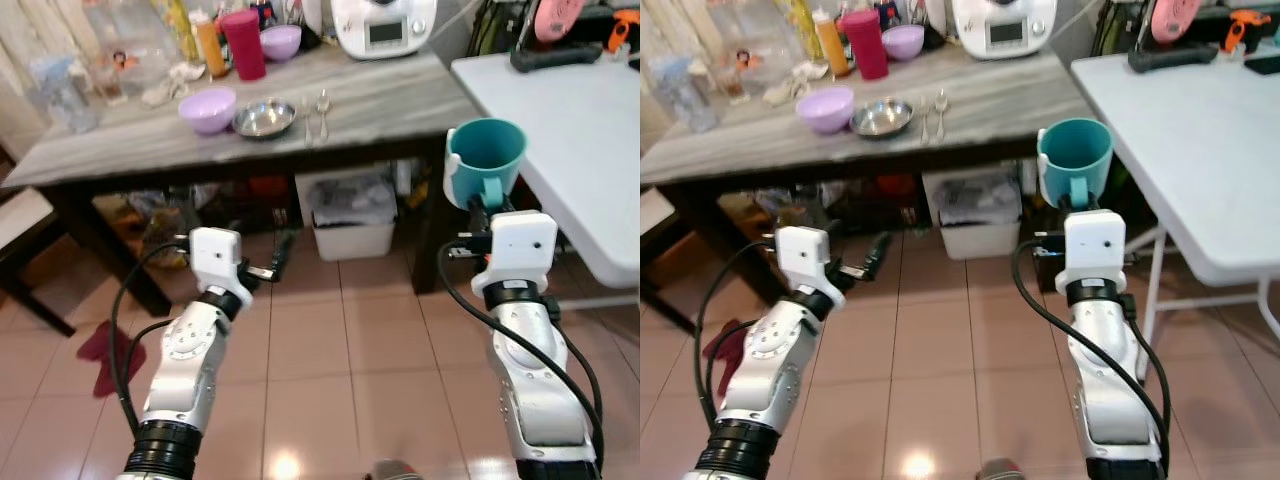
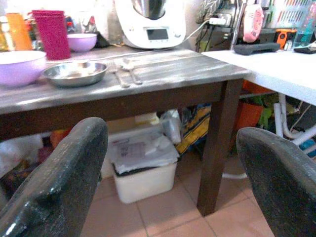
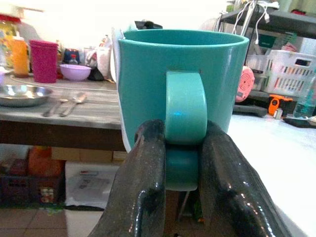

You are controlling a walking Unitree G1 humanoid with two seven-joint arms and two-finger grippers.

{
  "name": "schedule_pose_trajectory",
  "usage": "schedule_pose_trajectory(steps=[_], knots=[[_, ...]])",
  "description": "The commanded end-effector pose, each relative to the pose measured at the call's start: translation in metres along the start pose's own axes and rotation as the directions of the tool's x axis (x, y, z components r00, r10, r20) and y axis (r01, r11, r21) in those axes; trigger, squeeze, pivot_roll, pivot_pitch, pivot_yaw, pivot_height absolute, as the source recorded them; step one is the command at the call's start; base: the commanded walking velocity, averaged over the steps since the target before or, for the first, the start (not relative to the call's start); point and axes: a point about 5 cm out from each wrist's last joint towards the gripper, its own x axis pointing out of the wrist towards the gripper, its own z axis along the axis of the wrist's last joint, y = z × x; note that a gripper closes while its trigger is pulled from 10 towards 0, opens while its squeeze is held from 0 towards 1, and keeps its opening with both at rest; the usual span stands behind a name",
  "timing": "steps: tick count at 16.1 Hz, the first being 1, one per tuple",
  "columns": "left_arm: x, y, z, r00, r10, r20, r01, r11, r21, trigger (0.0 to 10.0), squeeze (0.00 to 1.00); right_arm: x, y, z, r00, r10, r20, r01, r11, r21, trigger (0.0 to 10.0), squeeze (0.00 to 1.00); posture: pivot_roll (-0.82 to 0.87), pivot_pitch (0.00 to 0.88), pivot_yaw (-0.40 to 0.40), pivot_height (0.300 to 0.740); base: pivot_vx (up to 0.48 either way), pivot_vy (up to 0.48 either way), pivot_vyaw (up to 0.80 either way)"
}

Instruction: Setting the table

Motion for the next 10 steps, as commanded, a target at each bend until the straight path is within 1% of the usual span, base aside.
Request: schedule_pose_trajectory(steps=[1, 2, 3, 5, 7, 9, 10], knots=[[0.000, 0.003, 0.003, 1.000, -0.006, 0.006, 0.006, 1.000, 0.017, 10.0, 0.00, 0.001, -0.001, 0.004, 1.000, -0.014, 0.018, 0.014, 1.000, 0.004, 10.0, 0.00, -0.23, 0.070, 0.103, 0.740, 0.480, 0.000, 0.00], [0.000, 0.002, 0.004, 1.000, -0.007, 0.006, 0.006, 1.000, 0.020, 10.0, 0.00, 0.001, -0.002, 0.004, 1.000, -0.018, 0.019, 0.018, 1.000, 0.011, 10.0, 0.00, -0.23, 0.071, 0.103, 0.740, 0.480, 0.000, 0.00], [-0.002, 0.004, 0.004, 1.000, 0.012, 0.012, -0.013, 0.999, 0.043, 10.0, 0.00, -0.001, -0.002, 0.004, 1.000, -0.020, 0.017, 0.019, 1.000, 0.015, 10.0, 0.00, -0.23, 0.071, 0.103, 0.740, 0.480, 0.000, 0.00], [-0.010, 0.015, 0.003, 0.997, 0.082, 0.014, -0.082, 0.993, 0.081, 10.0, 0.00, -0.009, -0.002, -0.001, 1.000, -0.013, -0.007, 0.013, 0.999, 0.042, 10.0, 0.00, -0.23, 0.070, 0.099, 0.740, 0.384, 0.000, 0.00], [-0.026, 0.031, 0.001, 0.984, 0.176, 0.018, -0.177, 0.976, 0.126, 10.0, 0.00, -0.019, -0.001, -0.009, 0.999, -0.007, -0.048, 0.010, 0.998, 0.061, 10.0, 0.00, -0.22, 0.068, 0.094, 0.740, 0.366, 0.000, 0.00], [-0.041, 0.043, -0.001, 0.968, 0.252, 0.014, -0.251, 0.953, 0.169, 10.0, 0.00, -0.025, 0.001, -0.012, 0.998, 0.009, -0.063, -0.005, 0.998, 0.055, 10.0, 0.00, -0.21, 0.062, 0.087, 0.740, 0.362, 0.000, 0.00], [-0.053, 0.051, -0.001, 0.955, 0.298, 0.014, -0.295, 0.937, 0.185, 10.0, 0.00, -0.026, 0.002, -0.013, 0.998, 0.021, -0.065, -0.018, 0.999, 0.050, 10.0, 0.00, -0.20, 0.058, 0.084, 0.740, 0.356, 0.000, 0.00]])
